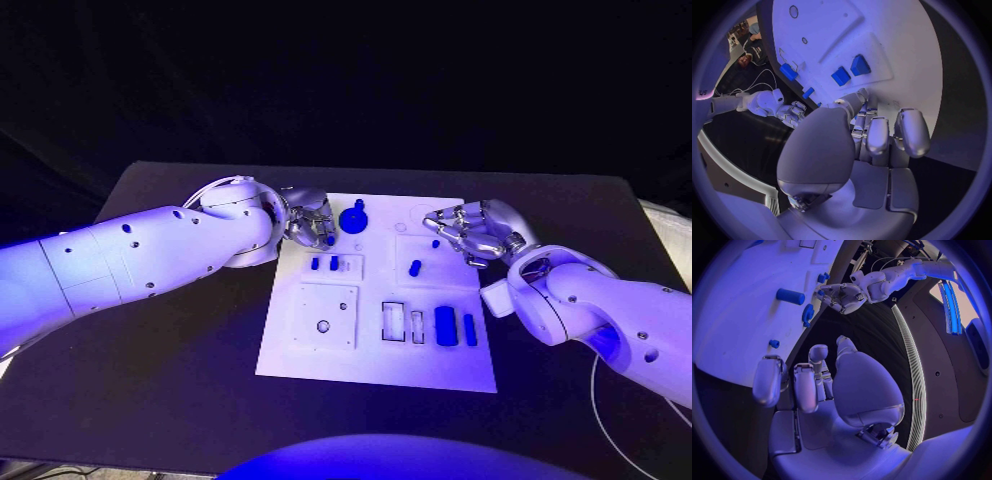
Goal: Assemble the parts on the task board
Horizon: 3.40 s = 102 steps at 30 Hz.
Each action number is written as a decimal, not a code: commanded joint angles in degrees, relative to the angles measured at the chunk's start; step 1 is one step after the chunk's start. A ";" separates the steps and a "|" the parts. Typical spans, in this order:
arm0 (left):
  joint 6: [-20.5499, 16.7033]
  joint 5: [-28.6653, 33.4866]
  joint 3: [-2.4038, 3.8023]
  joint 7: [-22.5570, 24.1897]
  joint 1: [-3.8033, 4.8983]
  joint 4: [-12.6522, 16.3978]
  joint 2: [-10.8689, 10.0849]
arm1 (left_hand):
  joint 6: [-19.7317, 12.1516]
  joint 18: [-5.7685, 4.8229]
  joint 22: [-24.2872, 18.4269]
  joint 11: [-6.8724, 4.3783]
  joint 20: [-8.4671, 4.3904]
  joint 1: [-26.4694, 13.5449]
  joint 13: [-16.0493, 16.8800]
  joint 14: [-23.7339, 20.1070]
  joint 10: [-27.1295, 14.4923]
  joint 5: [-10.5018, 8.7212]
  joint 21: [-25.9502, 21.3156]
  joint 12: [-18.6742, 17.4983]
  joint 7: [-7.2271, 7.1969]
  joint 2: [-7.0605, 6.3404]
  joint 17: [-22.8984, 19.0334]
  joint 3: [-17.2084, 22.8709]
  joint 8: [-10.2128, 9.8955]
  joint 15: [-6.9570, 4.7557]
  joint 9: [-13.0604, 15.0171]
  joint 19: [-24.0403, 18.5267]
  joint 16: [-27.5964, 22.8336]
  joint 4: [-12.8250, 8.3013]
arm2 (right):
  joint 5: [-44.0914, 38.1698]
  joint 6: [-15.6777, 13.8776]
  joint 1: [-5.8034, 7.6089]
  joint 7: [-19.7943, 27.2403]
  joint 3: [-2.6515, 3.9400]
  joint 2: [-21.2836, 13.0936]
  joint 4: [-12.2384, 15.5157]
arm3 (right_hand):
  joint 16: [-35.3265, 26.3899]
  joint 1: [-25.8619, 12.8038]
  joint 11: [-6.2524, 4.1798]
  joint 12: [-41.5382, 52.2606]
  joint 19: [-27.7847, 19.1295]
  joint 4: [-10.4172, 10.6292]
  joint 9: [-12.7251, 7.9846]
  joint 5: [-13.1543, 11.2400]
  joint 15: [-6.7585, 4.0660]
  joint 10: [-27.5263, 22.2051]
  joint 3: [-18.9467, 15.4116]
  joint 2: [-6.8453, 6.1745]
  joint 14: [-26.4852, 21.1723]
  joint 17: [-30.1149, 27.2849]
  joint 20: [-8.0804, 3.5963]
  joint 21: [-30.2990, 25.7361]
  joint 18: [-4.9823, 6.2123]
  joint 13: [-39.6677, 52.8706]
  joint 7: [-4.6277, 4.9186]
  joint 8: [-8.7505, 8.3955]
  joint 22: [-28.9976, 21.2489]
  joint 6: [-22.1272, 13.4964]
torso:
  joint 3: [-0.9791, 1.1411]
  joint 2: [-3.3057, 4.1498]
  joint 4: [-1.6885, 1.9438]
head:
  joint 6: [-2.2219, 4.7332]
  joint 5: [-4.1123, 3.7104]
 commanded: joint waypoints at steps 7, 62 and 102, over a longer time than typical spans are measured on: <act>0.51 -0.29 0.00 -0.28 -0.02 0.10 0.02 | -4.00 -0.56 3.99 0.61 0.91 -1.28 -0.52 0.93 -2.07 -0.28 -0.51 -0.23 0.53 -0.88 -0.40 1.47 -0.24 0.91 -0.91 0.90 0.51 -0.32 | -0.18 0.78 -0.09 0.37 -0.01 0.03 0.02 | -0.27 0.15 -0.03 0.39 0.04 0.04 0.08 0.37 0.35 -0.46 -0.29 0.57 3.16 1.41 -0.09 -0.19 0.59 -0.05 -0.16 0.11 0.10 -0.09 | -0.01 -0.02 -0.02 | -0.11 0.00; -12.88 91.30 -1.71 37.88 -0.72 9.28 -11.34 | -4.04 5.57 -17.83 1.00 2.31 -10.18 1.37 -13.22 -6.85 -0.12 -41.40 10.71 0.77 2.27 -28.44 -8.50 3.57 1.90 -0.45 -13.04 -12.65 4.95 | -61.56 25.61 7.76 -21.41 -1.99 2.77 -2.70 | -8.68 13.07 -0.52 -43.81 -0.87 -4.30 -0.02 -16.29 -0.96 -7.38 21.25 -6.78 2.19 -8.97 -1.07 -3.33 1.34 -49.31 -2.60 -0.38 -4.36 5.90 | -0.68 0.16 -0.09 | 2.22 -3.77; -11.68 90.03 -1.68 36.62 -0.74 9.85 -11.57 | -5.29 5.54 -18.90 1.30 2.48 -8.06 2.01 -14.28 -9.25 -0.04 -42.47 13.24 1.09 2.79 -30.55 -11.77 4.23 2.12 -0.57 -12.88 -12.64 3.07 | -63.28 26.74 7.28 -21.03 -2.95 5.89 -4.58 | -9.27 11.70 -1.01 -44.32 0.61 -12.09 1.16 -20.20 -1.20 0.31 34.75 -4.21 2.44 -11.39 -1.56 -2.94 1.09 -51.18 -2.58 0.94 -3.48 11.57 | -0.76 0.19 -0.01 | 1.43 -3.34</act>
